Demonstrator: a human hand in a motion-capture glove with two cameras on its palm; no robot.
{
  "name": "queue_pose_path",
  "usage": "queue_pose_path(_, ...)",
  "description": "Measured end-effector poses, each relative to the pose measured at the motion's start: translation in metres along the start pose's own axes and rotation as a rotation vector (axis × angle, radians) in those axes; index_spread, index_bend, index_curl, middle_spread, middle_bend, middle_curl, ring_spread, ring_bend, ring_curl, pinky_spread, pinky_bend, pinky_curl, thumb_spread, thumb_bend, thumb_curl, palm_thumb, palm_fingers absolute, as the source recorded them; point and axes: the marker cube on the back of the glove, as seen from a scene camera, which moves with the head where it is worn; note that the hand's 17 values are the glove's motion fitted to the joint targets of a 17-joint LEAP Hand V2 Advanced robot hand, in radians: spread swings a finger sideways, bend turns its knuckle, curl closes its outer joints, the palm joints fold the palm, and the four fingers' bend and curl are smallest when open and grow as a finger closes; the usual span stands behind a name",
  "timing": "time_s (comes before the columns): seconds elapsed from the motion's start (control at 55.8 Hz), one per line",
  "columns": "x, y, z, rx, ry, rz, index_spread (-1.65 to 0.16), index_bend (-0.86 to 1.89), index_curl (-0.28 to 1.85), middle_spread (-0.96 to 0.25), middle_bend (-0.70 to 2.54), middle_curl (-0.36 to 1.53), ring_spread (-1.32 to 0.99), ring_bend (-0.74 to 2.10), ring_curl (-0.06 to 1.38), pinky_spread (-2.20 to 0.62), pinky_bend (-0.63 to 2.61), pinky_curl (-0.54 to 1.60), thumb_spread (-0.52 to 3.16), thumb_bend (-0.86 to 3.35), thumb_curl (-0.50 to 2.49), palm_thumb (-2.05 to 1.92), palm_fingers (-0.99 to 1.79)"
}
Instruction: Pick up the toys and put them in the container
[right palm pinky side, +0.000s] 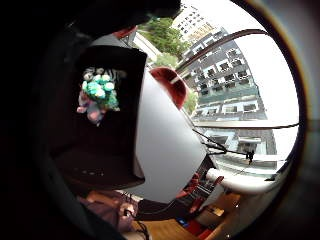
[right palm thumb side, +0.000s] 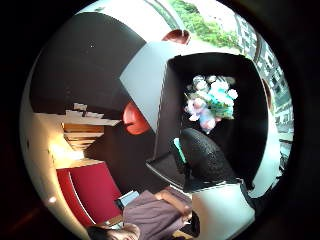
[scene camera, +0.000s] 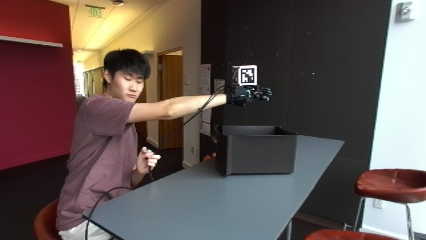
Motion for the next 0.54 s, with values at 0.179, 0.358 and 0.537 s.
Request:
queue_pose_path(0.179,0.018,0.024,-0.012,0.046,-0.049,-0.137,-0.13,0.08,0.24,0.05,0.10,0.28,0.00,0.21,0.39,0.05,0.84,0.36,1.28,-0.01,0.43,0.17,-0.28)
queue_pose_path(0.358,0.021,0.030,-0.010,0.057,-0.046,0.001,-0.13,0.09,0.22,0.05,0.11,0.25,0.01,0.20,0.39,0.05,0.81,0.35,1.29,-0.01,0.40,0.18,-0.25)
queue_pose_path(0.537,0.047,0.051,-0.015,0.069,-0.069,-0.161,-0.14,0.10,0.21,0.04,0.12,0.23,0.00,0.19,0.39,0.05,0.79,0.34,1.30,-0.01,0.38,0.18,-0.23)
